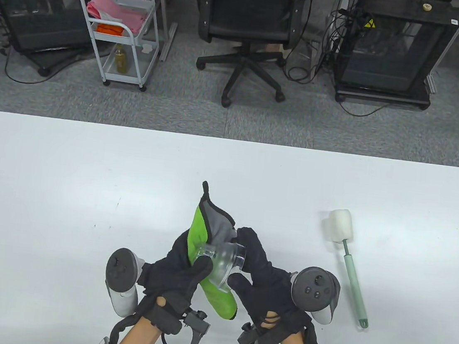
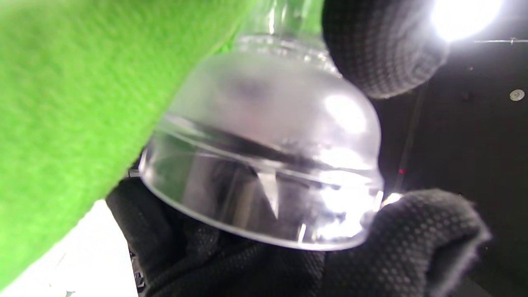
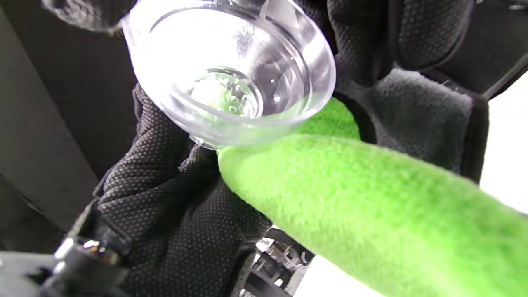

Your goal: Brush the shaker cup with the cup brush

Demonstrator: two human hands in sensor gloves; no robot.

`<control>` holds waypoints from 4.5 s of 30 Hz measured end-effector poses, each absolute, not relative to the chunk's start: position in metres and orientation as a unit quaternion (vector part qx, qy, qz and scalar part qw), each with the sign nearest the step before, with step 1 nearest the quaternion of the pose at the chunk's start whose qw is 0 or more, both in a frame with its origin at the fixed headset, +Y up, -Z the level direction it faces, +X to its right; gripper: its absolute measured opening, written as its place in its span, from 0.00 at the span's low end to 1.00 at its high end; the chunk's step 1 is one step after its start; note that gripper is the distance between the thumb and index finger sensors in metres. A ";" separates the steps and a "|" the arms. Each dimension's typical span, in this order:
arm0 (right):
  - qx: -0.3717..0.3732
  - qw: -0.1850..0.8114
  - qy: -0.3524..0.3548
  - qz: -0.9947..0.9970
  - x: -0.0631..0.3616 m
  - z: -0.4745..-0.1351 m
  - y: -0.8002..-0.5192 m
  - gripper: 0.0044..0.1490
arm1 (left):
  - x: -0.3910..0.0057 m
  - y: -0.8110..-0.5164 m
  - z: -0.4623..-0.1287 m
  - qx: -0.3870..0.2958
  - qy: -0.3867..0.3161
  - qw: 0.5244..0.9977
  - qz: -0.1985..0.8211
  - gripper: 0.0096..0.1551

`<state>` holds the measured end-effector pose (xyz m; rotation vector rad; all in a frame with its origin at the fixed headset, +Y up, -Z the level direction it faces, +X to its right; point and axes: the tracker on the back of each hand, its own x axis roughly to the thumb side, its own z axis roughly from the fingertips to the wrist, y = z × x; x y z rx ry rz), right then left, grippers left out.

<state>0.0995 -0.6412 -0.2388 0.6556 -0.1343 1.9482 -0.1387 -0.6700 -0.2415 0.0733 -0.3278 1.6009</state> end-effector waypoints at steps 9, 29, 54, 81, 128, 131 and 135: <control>0.334 0.346 -0.153 0.864 0.085 -0.225 -0.625 0.66 | -0.135 -0.671 -0.238 0.024 -0.120 0.678 0.724 0.45; 0.315 0.422 -0.113 0.842 0.089 -0.230 -0.631 0.63 | -0.135 -0.672 -0.239 -0.004 -0.137 0.649 0.749 0.47; 0.299 0.578 -0.079 0.755 0.113 -0.240 -0.636 0.54 | -0.128 -0.660 -0.237 0.018 -0.233 0.683 0.692 0.46; 0.295 0.426 -0.155 0.841 0.119 -0.235 -0.622 0.58 | -0.144 -0.674 -0.245 -0.032 -0.120 0.633 0.764 0.30; 0.185 0.272 -0.210 0.921 0.156 -0.241 -0.622 0.34 | -0.219 -0.733 -0.381 -0.120 0.106 0.984 -0.074 0.62; 0.184 0.272 -0.214 0.920 0.156 -0.240 -0.621 0.34 | -0.218 -0.722 -0.376 -0.129 0.099 0.983 -0.080 0.64; 0.180 0.270 -0.218 0.921 0.158 -0.239 -0.620 0.34 | -0.214 -0.694 -0.366 -0.090 0.088 0.988 -0.085 0.60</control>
